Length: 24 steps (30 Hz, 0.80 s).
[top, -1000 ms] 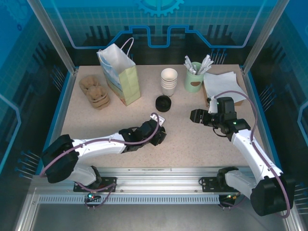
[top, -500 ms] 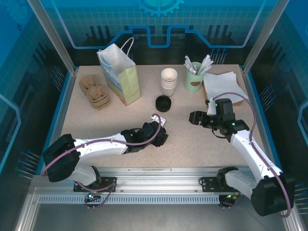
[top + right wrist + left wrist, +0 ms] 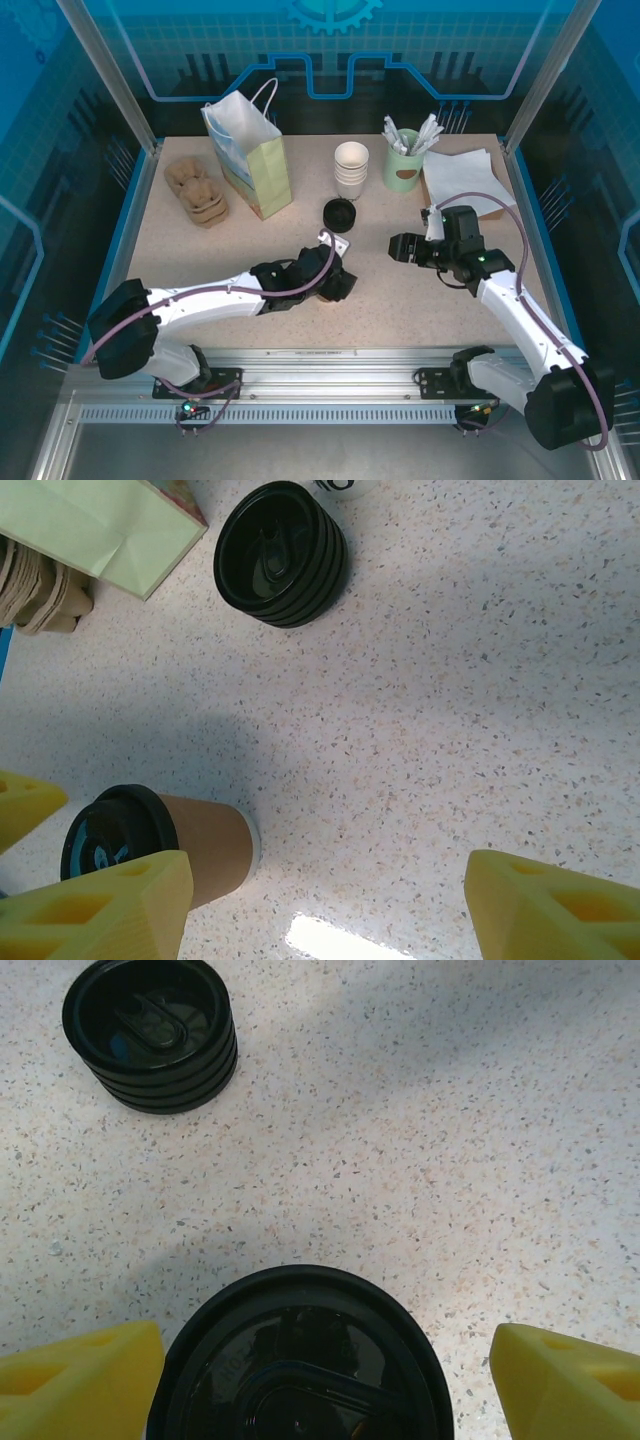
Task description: Pack the takeout coffee
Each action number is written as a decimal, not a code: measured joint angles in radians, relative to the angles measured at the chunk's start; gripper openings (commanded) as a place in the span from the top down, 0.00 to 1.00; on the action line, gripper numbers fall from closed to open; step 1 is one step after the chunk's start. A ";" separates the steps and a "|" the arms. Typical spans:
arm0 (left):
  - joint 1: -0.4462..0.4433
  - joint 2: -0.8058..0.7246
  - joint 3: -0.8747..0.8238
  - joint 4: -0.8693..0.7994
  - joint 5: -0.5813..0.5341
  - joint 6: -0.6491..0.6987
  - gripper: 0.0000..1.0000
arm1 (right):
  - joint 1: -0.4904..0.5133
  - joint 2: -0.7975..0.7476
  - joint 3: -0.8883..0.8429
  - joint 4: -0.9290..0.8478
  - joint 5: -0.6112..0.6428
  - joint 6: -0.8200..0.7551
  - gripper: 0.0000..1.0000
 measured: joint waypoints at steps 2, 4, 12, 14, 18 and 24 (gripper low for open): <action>0.010 -0.031 0.000 -0.015 0.018 -0.004 0.13 | 0.008 0.000 -0.001 0.000 0.000 -0.003 0.26; 0.039 -0.077 -0.001 -0.035 0.054 -0.025 0.12 | 0.018 -0.002 -0.013 0.012 -0.020 -0.006 0.23; 0.325 -0.291 -0.165 -0.034 0.418 -0.172 0.11 | 0.179 0.108 -0.092 0.176 -0.188 0.018 0.13; 0.375 -0.295 -0.215 -0.017 0.513 -0.205 0.12 | 0.224 0.168 -0.091 0.219 -0.216 0.021 0.14; 0.451 -0.265 -0.285 0.027 0.678 -0.262 0.16 | 0.261 0.293 -0.082 0.289 -0.266 0.044 0.17; 0.473 -0.195 -0.299 0.122 0.803 -0.303 0.25 | 0.262 0.381 -0.055 0.350 -0.310 0.061 0.20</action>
